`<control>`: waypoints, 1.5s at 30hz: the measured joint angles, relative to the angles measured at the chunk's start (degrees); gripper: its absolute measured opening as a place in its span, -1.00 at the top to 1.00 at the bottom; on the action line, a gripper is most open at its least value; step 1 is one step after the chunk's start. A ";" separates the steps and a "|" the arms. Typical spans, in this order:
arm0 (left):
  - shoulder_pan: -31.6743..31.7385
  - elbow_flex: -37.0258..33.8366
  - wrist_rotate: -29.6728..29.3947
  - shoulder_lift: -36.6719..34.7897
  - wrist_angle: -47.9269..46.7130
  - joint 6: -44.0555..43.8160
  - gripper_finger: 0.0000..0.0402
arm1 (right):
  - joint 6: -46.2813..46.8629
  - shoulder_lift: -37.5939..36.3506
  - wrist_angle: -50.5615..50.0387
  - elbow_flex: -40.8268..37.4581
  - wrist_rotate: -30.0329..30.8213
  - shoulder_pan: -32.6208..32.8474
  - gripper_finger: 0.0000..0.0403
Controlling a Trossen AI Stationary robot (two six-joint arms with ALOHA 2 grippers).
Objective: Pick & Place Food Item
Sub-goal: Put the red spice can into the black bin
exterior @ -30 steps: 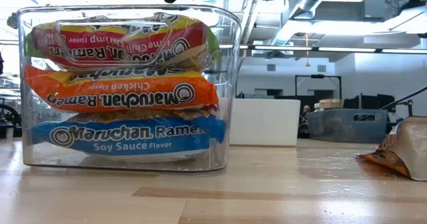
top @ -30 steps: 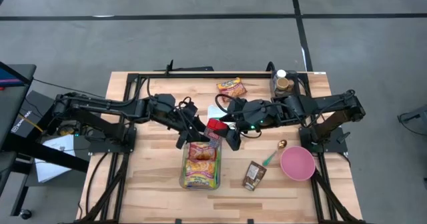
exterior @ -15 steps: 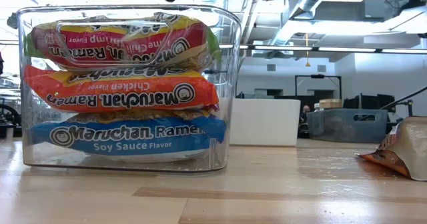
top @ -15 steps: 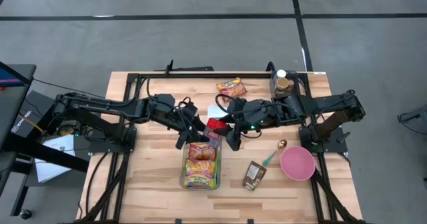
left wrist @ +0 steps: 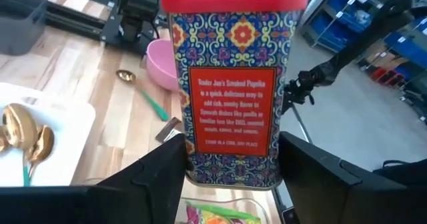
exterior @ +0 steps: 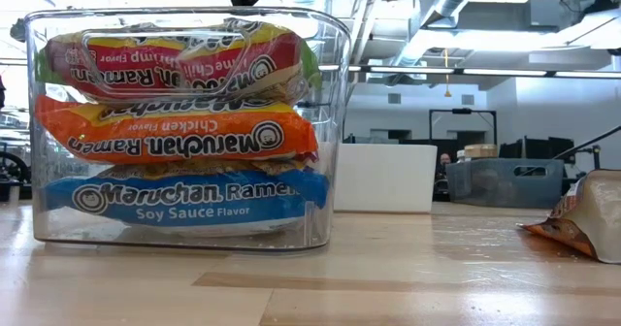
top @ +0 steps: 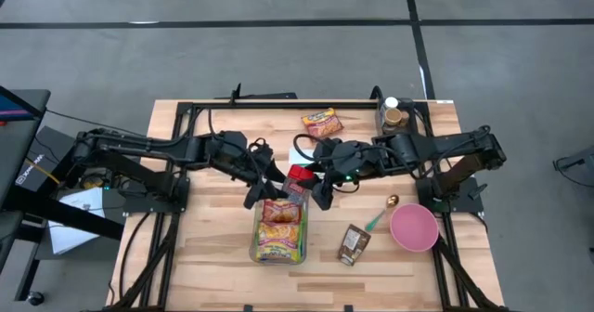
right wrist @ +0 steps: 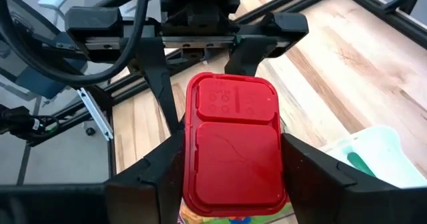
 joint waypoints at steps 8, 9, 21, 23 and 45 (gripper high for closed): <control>1.25 -0.44 0.94 -5.30 1.84 -0.44 -0.32 | 0.59 -0.83 -0.72 0.56 -0.67 0.93 0.02; 1.61 -0.44 0.49 -6.15 0.08 -0.47 -0.37 | 0.59 -0.67 -0.93 0.47 -0.67 1.10 0.02; 4.46 -0.41 -3.05 -13.90 -17.10 1.27 -0.64 | 4.97 -1.85 -11.10 0.41 3.83 2.95 0.01; 4.46 -0.36 -4.63 -14.70 -18.20 1.33 -0.62 | 6.76 -2.89 -14.53 0.39 6.12 3.85 0.01; 4.46 -1.15 -12.74 -15.46 -17.81 2.74 -0.59 | 42.81 -20.87 -45.78 -10.34 25.40 12.91 0.01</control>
